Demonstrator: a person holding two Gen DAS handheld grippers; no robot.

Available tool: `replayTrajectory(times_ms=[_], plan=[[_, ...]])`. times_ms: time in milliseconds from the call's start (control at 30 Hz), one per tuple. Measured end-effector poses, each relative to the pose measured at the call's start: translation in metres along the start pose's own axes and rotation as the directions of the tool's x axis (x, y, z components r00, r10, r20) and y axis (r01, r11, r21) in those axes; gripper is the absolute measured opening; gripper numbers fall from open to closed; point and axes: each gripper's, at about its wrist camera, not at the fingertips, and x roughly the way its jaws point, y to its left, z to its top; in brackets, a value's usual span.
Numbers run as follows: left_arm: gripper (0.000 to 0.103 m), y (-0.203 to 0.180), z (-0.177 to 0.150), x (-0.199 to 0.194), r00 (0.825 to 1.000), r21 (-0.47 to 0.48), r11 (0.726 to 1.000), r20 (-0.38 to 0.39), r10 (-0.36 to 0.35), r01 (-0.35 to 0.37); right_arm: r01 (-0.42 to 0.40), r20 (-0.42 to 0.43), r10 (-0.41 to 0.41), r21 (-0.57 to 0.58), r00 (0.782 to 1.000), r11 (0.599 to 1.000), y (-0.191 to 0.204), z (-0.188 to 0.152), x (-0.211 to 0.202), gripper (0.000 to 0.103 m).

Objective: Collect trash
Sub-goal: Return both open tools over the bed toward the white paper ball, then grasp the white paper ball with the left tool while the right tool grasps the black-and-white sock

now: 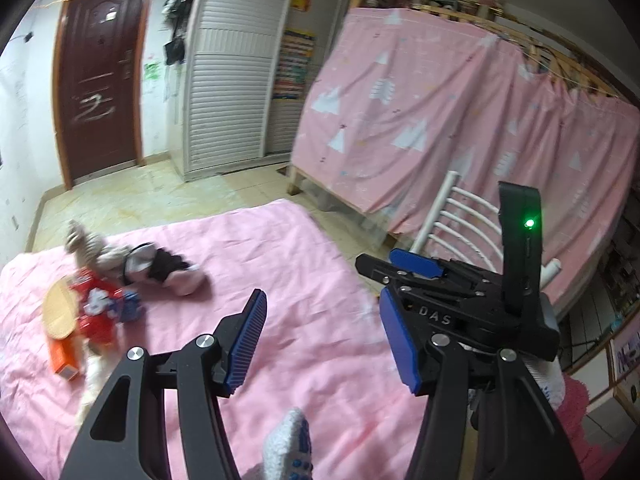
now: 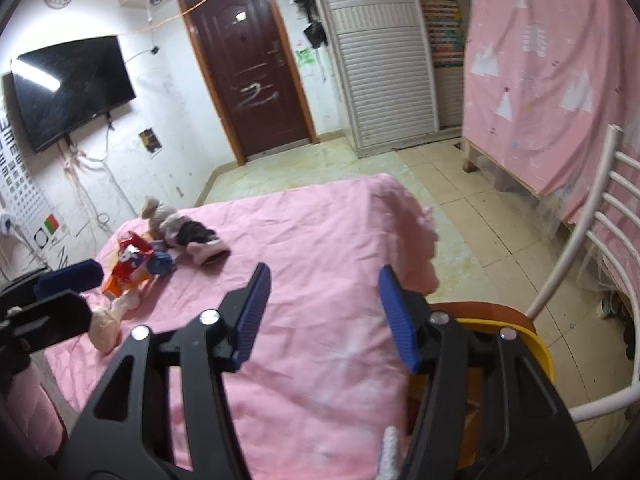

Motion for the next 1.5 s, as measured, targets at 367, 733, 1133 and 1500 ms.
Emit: replayTrajectory(times_ms=[367,733,1133,1500], plan=[[0.051,0.065,-0.014,-0.015,0.994,-0.073,0.991,0.000,0.108,-0.108,-0.072,-0.064,0.066,-0.100,0.996,0.992,0.063,0.011,0.042,0.054],[0.051,0.110,-0.027,-0.028,0.986,-0.110,0.979,-0.028,0.167,-0.169,-0.123,-0.146,0.096,-0.187,0.985,0.975,0.109,0.020,0.085,0.054],[0.055,0.133,-0.057,-0.028,0.981,-0.046,0.983,-0.090,0.173,-0.178,-0.170,-0.229,0.105,-0.285,0.968,0.943,0.146,0.029,0.126,0.065],[0.052,0.151,-0.081,-0.018,0.964,-0.067,0.977,-0.186,0.188,-0.203,-0.172,-0.293,0.071,-0.336,0.954,0.926,0.160,0.029,0.162,0.066]])
